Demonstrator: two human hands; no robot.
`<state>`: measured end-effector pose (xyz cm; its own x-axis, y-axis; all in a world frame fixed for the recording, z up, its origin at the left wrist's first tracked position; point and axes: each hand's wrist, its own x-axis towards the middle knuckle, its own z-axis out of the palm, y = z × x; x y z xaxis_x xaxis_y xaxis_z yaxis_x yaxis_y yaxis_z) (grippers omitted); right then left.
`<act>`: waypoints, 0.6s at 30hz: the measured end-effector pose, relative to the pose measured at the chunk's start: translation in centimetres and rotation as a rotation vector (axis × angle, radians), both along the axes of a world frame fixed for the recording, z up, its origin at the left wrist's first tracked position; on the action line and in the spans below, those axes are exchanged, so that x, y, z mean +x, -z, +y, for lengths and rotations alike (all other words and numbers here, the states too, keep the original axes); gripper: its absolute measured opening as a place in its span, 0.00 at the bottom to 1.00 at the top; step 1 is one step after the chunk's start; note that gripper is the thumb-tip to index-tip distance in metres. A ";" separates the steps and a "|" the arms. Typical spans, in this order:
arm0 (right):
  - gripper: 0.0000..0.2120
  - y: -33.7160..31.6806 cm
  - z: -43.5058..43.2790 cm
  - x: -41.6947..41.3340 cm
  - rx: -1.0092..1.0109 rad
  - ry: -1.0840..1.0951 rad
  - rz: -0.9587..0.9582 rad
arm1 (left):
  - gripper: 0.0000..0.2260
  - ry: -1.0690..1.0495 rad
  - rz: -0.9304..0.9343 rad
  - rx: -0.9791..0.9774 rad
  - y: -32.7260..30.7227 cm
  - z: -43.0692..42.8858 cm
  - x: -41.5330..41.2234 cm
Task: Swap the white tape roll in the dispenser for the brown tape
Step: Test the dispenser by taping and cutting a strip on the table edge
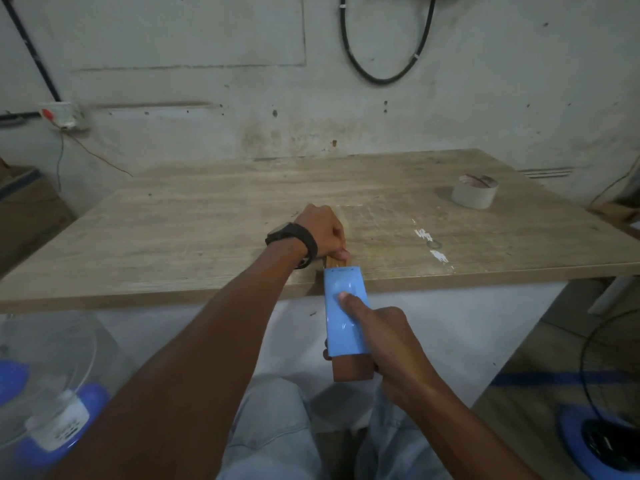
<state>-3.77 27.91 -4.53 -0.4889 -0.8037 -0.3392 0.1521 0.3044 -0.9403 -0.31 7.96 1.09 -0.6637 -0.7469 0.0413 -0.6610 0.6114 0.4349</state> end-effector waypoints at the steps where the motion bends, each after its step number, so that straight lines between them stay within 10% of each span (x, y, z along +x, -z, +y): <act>1: 0.36 0.0 0.0 0.0 0.008 0.000 0.006 | 0.09 0.003 0.006 0.000 0.0 0.1 0.0; 18: 0.20 -0.7 1.4 0.0 0.183 -0.088 -0.014 | 0.11 0.036 -0.018 -0.027 0.0 -0.1 -0.2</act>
<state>-3.75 29.28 -3.87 -0.4135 -0.7675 -0.4898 0.1305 0.4825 -0.8661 -0.50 7.81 1.07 -0.6908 -0.7214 0.0495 -0.6459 0.6464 0.4063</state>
